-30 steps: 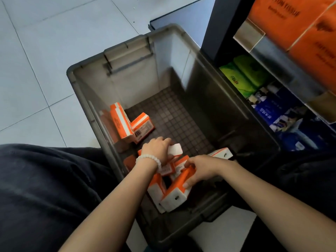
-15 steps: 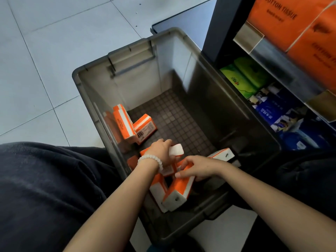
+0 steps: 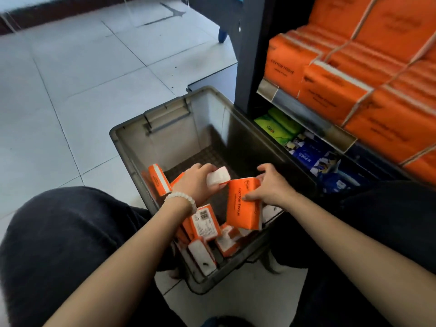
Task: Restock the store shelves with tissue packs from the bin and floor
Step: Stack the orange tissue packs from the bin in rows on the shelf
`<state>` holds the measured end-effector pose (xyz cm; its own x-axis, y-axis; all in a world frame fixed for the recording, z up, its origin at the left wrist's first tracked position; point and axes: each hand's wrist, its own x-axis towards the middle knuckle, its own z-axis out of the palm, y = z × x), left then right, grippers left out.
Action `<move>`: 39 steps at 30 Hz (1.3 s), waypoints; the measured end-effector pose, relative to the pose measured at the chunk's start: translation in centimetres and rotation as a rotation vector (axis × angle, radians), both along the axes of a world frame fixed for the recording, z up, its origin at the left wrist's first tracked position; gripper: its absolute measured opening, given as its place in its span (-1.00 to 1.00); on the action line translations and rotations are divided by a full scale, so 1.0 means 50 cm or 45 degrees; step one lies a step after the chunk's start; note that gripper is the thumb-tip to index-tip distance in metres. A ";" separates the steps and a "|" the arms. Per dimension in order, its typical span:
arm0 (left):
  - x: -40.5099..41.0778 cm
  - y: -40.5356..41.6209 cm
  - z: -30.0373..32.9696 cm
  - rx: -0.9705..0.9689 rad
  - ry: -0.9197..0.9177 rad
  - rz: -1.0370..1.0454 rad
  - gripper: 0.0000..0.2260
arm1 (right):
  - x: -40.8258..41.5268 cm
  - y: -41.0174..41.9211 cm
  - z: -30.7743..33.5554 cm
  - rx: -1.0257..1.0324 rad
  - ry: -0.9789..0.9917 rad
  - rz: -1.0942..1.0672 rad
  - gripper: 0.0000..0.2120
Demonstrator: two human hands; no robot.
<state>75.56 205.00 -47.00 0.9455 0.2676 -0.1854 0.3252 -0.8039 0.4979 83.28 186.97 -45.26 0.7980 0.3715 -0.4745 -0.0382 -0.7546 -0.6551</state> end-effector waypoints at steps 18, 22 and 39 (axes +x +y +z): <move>0.198 -0.245 0.447 -0.174 -0.752 -0.289 -0.67 | 0.044 -0.346 0.500 0.564 -0.896 -0.582 -0.53; 0.251 -0.265 0.457 -0.218 -0.717 -0.264 -0.69 | 0.073 -0.393 0.522 0.524 -0.911 -0.653 -0.48; 0.387 -0.310 0.473 0.047 -0.820 -0.617 -0.70 | 0.187 -0.443 0.483 -0.315 -0.874 -0.448 -0.52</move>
<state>94.92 189.52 -23.32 0.8762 -0.2043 0.4365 -0.4056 -0.8018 0.4389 92.62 164.82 -21.09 0.9917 -0.0074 0.1283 0.0495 -0.8993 -0.4344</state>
